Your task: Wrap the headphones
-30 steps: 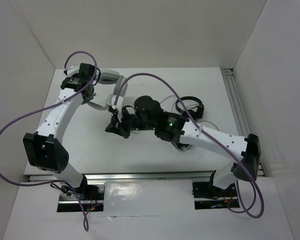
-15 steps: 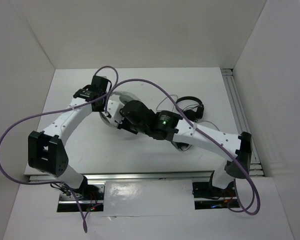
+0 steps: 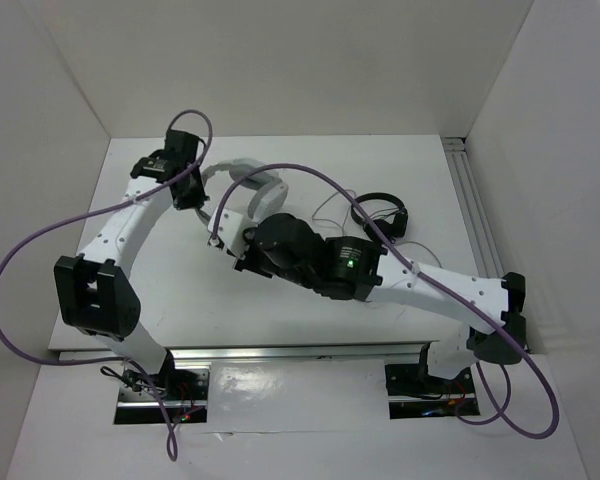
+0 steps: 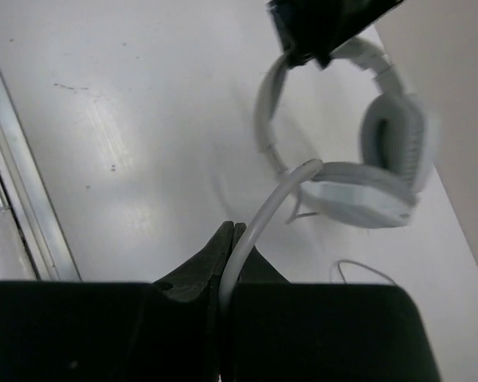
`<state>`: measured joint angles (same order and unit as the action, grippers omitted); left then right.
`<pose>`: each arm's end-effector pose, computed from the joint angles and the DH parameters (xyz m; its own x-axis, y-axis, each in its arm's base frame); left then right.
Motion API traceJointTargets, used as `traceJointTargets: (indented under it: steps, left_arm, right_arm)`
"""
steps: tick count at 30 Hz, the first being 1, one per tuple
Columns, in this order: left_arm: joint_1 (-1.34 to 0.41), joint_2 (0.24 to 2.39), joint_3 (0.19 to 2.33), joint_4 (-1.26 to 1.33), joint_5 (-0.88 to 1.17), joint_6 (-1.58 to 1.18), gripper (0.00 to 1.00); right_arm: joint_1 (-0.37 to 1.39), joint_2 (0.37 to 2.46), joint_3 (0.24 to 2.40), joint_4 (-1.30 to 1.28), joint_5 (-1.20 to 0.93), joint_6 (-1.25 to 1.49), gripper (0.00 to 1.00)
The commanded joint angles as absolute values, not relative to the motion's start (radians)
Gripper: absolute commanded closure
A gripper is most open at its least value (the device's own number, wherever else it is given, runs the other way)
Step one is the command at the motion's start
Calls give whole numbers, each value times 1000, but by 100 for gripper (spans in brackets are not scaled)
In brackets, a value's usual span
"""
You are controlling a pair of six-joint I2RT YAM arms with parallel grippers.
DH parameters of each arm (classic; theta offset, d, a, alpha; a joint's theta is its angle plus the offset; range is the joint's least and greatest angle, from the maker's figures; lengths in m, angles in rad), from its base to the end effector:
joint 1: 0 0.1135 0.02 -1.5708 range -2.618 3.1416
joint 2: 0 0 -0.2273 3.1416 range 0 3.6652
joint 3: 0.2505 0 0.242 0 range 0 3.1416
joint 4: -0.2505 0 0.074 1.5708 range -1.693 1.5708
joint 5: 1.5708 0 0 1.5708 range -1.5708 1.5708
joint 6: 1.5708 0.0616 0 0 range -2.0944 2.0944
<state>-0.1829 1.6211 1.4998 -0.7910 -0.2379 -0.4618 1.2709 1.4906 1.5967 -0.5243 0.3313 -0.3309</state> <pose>0.3501 -0.0500 0.2658 -0.7118 -0.3087 -0.6309 -0.3152 0.9431 -0.1058 0.1224 0.3279 0.3708 0.1515 -0.5500 -0.8213 -0.8103 0.4067 -0.4218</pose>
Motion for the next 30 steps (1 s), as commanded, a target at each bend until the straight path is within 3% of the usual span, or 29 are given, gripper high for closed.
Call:
traceJointTargets:
  steps: [1,6,13,19,23,30]
  left_arm:
    - [-141,1617,1643,-817,-75,-643,100]
    - [-86,1640,1683,-833,98,-709,100]
    - [-19,1591,1478,-674,437,-755,100]
    - [-28,1552,1436,-649,445,-765,100]
    - [-28,1523,1394,-588,573,-788,100]
    - [-61,1444,1417,-597,530,-775,100]
  right_arm:
    - [1299,1511,1579,-468,252,-307,100]
    - [1308,1568,1588,-459,222,-307,100]
    - [1308,1600,1635,-443,158,-316,100]
    - [1264,1609,1677,-433,22,-316,100]
    - [1212,1631,1690,-433,-92,-307,100]
    - [1171,1562,1525,-278,-158,-268,100]
